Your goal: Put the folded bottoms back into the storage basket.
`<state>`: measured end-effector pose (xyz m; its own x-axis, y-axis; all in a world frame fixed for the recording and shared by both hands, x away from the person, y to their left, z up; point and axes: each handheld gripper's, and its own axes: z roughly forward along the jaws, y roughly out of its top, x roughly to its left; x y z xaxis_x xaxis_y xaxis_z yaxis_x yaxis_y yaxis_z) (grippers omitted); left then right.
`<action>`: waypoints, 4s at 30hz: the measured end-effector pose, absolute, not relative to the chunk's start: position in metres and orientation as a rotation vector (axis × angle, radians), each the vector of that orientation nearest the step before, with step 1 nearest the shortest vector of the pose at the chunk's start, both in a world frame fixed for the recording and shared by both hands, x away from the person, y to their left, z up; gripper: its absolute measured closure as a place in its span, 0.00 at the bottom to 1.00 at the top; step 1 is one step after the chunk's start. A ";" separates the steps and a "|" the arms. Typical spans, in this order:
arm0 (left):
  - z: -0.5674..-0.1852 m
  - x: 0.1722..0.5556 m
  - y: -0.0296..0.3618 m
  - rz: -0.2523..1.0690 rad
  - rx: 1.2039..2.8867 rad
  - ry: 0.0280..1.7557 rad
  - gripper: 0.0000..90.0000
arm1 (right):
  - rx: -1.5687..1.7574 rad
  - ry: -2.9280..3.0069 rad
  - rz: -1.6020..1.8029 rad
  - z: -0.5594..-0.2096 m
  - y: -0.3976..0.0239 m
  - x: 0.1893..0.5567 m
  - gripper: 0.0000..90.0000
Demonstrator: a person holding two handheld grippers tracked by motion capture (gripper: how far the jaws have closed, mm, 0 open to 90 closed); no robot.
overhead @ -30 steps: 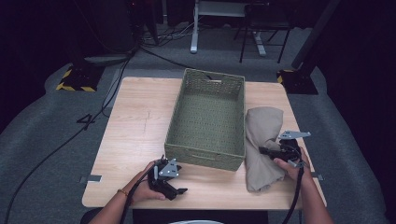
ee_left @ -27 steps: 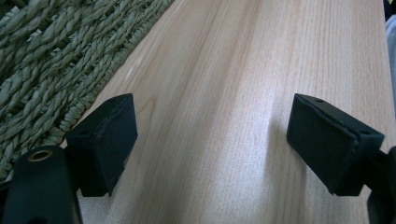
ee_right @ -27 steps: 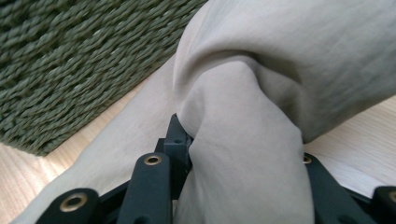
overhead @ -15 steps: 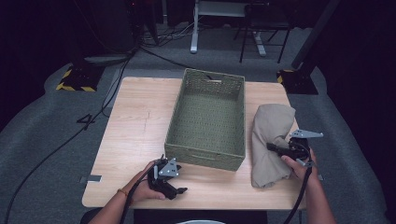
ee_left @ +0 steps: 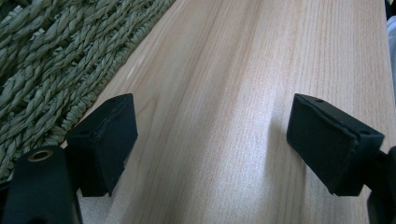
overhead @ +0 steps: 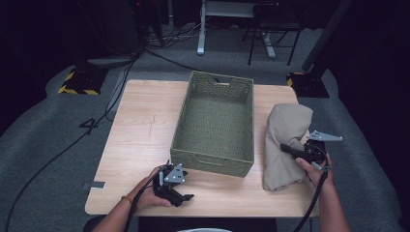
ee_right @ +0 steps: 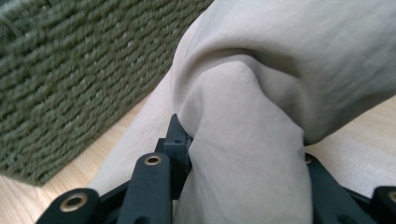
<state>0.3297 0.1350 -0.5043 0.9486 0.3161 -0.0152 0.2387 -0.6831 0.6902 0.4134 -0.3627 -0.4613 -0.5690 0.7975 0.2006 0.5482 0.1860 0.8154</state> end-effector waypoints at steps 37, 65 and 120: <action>-0.504 0.330 0.135 0.135 2.349 0.394 0.19 | 1.101 2.030 1.441 -0.354 -0.355 0.424 0.74; -0.504 0.329 0.135 0.135 2.351 0.395 0.19 | 1.031 2.048 1.495 -0.311 -0.313 0.441 0.73; -0.504 0.329 0.136 0.130 2.353 0.401 0.19 | 0.920 2.453 1.257 -0.367 -0.159 0.499 0.73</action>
